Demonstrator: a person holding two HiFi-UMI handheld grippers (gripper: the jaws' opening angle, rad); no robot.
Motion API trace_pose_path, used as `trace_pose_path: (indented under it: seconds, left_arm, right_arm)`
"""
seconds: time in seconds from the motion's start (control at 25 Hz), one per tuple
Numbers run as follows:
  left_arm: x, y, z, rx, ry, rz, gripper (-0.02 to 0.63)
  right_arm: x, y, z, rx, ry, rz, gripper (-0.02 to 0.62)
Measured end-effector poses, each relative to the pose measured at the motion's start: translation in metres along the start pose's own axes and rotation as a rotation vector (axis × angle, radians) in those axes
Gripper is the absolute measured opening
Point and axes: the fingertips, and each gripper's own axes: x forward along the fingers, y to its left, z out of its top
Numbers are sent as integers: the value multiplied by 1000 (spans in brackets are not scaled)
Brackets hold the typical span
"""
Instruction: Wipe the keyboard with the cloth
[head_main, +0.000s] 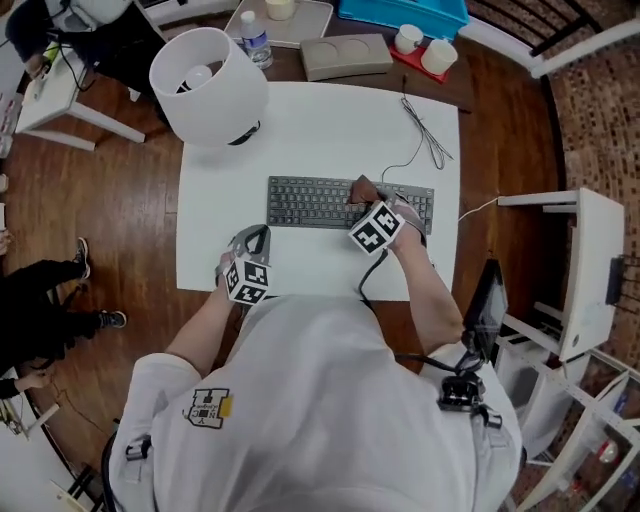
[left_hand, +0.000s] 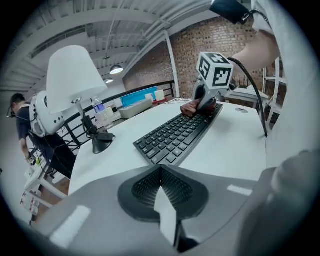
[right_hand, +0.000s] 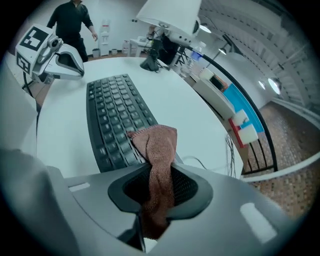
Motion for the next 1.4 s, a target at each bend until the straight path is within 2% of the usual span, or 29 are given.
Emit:
trace_pose_path:
  seconds: [0.32,0.4,0.48,0.6,0.72,0.92,1.08,1.24,1.4]
  left_arm:
    - [18,-15,17,10,14,11,-2]
    - [17,-17,16,5,20,17,-2]
    - [14,-18,17,1,22,22,-2]
    - [14,-15,16,-4,18,23,-2]
    - [13,-10,10,-12,15,22,-2]
    - [-2,-2,-3,-7,3,13,-2]
    - [-18,3,-17,4,3,3,-2]
    - [-29,7,-27,6,1,-10,-2]
    - [-29,9,-29,23,-3,-29,-2]
  right_arm:
    - [-1,-90,-157,233,177,-118,91]
    - [-4,-99,-180,266,213,-131,91]
    - [-9,-101,-184,273,213,-136,91]
    - [-19,-91,-149,226,153,-142,91]
    - [-29,-63,-78,132,47,-117,91]
    - [-35,29,62,-84,-150,14,91]
    - [-29,99,147,-240,-226,96,91]
    - [-15,144,185,-320,-216,147,91]
    - [-10,147,178,-300,-184,145,90]
